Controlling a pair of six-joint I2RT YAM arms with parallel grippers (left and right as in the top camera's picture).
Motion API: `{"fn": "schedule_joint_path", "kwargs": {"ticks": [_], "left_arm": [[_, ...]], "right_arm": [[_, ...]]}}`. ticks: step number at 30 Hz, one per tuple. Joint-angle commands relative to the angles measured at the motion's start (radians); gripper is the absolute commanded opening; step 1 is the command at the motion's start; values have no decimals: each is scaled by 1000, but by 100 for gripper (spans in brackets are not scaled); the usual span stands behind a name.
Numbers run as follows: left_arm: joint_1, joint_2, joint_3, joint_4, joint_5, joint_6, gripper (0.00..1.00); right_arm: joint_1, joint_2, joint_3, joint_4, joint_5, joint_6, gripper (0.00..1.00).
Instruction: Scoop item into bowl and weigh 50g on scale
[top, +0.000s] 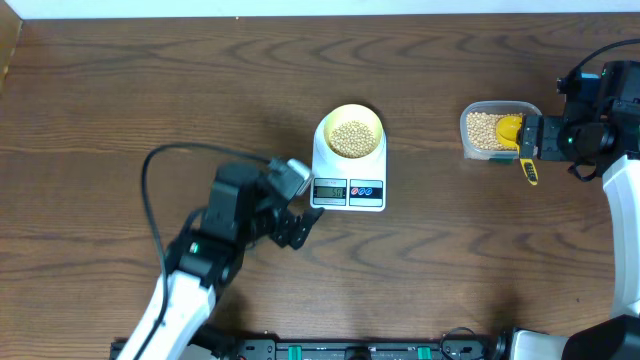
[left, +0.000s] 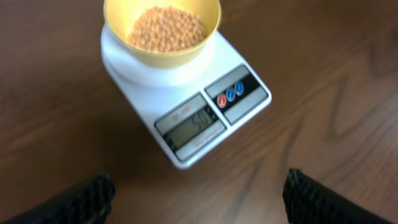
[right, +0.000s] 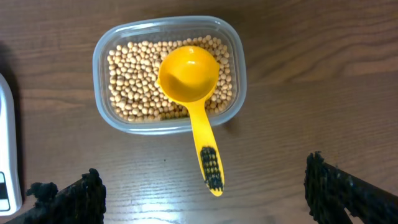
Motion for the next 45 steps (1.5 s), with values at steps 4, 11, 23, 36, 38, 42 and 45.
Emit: {"fn": "schedule_joint_path", "kwargs": {"ticks": [4, 11, 23, 36, 38, 42, 45], "left_arm": [[4, -224, -191, 92, -104, -209, 89], [4, -481, -375, 235, -180, -219, 89], [19, -883, -614, 331, -293, -245, 89], [142, -995, -614, 227, -309, -294, 89], [164, -995, -614, 226, -311, -294, 89], [208, -995, -614, 220, -357, -298, 88], [240, -995, -614, 218, -365, -298, 89]], "right_arm": [[3, -11, -4, -2, 4, -14, 99], [3, -11, -4, -1, 4, -14, 99], [3, -11, -4, -2, 4, -14, 99], [3, -11, -4, -2, 4, -14, 99], [3, -11, -4, -2, 4, -14, 99], [3, -11, -4, -2, 4, -14, 99], [3, -11, -4, -2, 4, -14, 99]]}}
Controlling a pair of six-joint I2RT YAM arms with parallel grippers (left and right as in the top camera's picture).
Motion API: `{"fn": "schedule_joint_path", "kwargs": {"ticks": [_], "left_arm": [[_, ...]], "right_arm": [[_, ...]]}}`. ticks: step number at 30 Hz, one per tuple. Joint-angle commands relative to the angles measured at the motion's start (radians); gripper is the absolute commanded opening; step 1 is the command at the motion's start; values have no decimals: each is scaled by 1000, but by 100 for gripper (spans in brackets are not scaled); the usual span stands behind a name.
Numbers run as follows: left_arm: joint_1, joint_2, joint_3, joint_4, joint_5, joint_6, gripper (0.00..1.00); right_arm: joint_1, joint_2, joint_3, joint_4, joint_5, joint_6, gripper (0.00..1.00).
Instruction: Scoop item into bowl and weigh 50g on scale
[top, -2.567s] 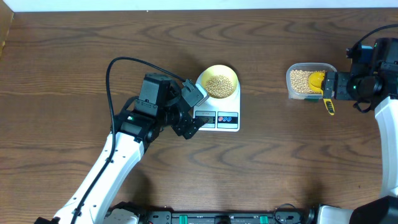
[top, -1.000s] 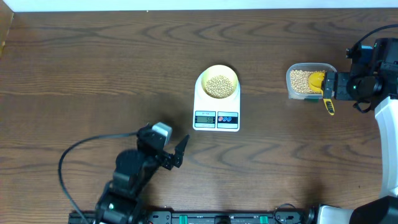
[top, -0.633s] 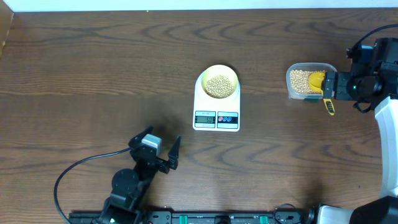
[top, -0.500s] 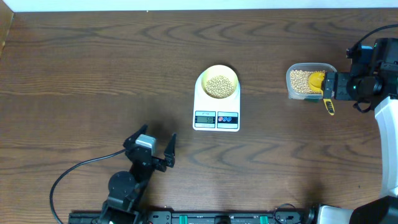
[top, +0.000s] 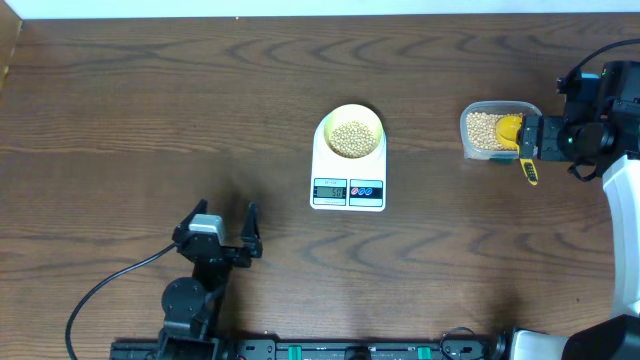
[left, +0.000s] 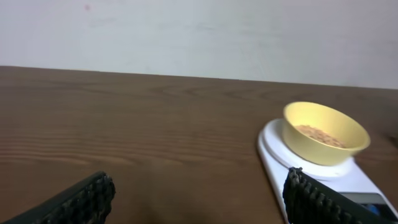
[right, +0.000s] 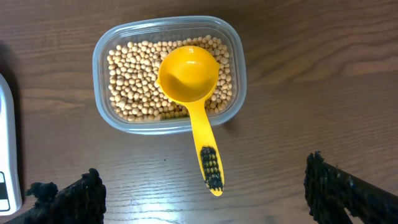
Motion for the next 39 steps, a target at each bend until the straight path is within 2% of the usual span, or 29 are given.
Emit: {"fn": "schedule_joint_path", "kwargs": {"ticks": [1, 7, 39], "left_arm": [[37, -10, -14, -46, -24, -10, 89], [74, -10, -14, -45, -18, -6, 89], [74, -6, -14, -42, -18, -5, 88]], "right_arm": [[3, -11, -4, -1, 4, -14, 99], [3, -11, -4, -1, 4, -14, 99], [3, -11, -4, -1, 4, -14, 99]]}}
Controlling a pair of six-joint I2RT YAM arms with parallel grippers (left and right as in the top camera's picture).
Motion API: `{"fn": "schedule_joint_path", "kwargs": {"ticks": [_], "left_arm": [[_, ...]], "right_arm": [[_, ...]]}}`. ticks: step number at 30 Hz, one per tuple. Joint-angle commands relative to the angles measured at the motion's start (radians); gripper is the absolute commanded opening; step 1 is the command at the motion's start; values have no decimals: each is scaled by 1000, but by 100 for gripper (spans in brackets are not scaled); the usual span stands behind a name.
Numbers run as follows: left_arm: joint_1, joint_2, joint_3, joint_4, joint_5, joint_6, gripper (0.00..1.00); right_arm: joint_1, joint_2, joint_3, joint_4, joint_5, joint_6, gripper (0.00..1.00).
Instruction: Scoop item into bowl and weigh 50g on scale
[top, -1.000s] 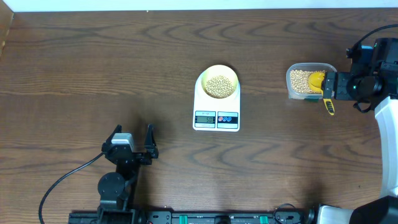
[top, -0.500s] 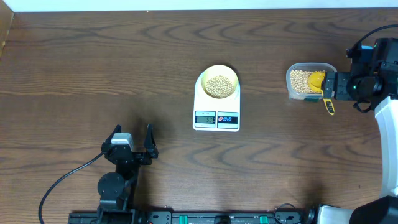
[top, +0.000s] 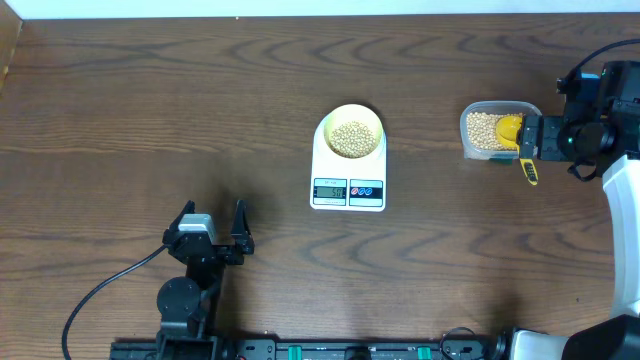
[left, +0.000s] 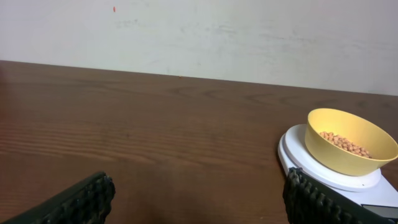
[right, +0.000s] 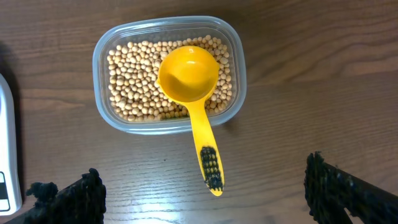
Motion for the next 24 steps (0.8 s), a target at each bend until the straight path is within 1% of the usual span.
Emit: {"fn": "schedule_joint_path", "kwargs": {"ticks": [1, 24], "left_arm": [[5, -6, -14, -41, -16, -5, 88], [5, -6, -14, -41, -16, -5, 89]], "right_arm": [[3, -11, -4, -2, 4, -14, 99], [2, -11, -4, -2, 18, -14, 99]]}}
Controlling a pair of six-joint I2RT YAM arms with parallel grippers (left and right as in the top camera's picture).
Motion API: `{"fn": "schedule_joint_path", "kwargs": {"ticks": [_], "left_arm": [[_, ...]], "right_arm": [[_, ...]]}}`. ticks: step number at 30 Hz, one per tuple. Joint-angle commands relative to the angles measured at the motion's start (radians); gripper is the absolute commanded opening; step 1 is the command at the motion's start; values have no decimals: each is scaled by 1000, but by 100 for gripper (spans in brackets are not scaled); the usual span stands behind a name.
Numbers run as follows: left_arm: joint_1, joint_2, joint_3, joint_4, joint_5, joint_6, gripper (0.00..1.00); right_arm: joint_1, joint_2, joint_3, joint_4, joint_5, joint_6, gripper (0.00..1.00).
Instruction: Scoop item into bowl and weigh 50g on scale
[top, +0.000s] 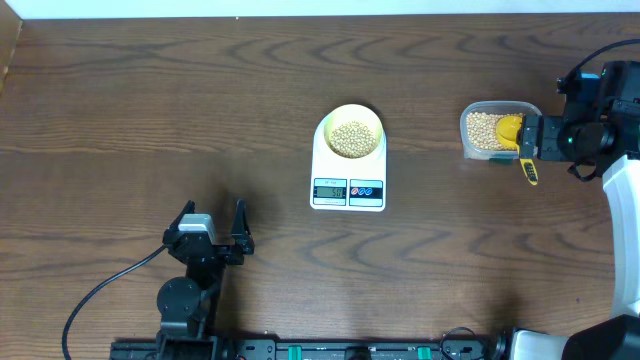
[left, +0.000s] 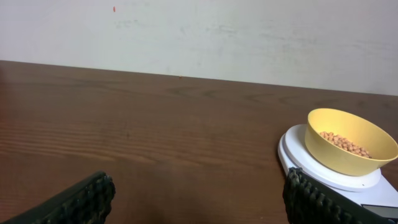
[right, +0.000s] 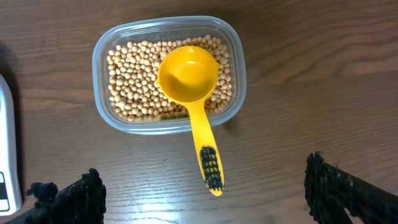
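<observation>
A yellow bowl (top: 354, 133) holding beans sits on the white scale (top: 348, 178) at the table's middle; the bowl (left: 351, 141) shows at the right of the left wrist view. A clear tub of beans (right: 168, 74) stands at the right with the yellow scoop (right: 191, 93) resting in it, handle over the rim. My right gripper (right: 205, 193) hangs open above the tub, empty. My left gripper (top: 211, 231) is parked low at the front left, open and empty, pointing across the table.
The wooden table's far edge meets a pale wall (left: 199, 31). A black cable (top: 110, 290) runs from the left arm's base near the front edge.
My left gripper was open just in front of the scale, looking down at its display. Then it had drawn back to the front left, low over the table. It shifted slightly there and has stayed since. The right gripper stayed open above the tub throughout.
</observation>
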Motion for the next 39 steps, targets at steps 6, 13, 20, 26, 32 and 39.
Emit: {"fn": "schedule_joint_path", "kwargs": {"ticks": [6, 13, 20, 26, 32, 39], "left_arm": [[5, -6, -14, -41, -16, -5, 89], [5, -6, -14, -41, -16, -5, 89], [5, -6, -14, -41, -16, -5, 89], [5, -6, -14, -41, -16, -5, 89], [5, -6, -14, -41, -16, -5, 89], [5, -6, -14, -41, -16, -5, 88]], "right_arm": [[2, -12, -10, 18, -8, -14, 99], [4, -100, -184, 289, -58, -13, 99], [4, -272, -515, 633, -121, 3, 99], [5, -423, -757, 842, -121, 32, 99], [31, -579, -955, 966, -114, 39, 99], [110, -828, -1153, 1028, -27, 39, 99]]}}
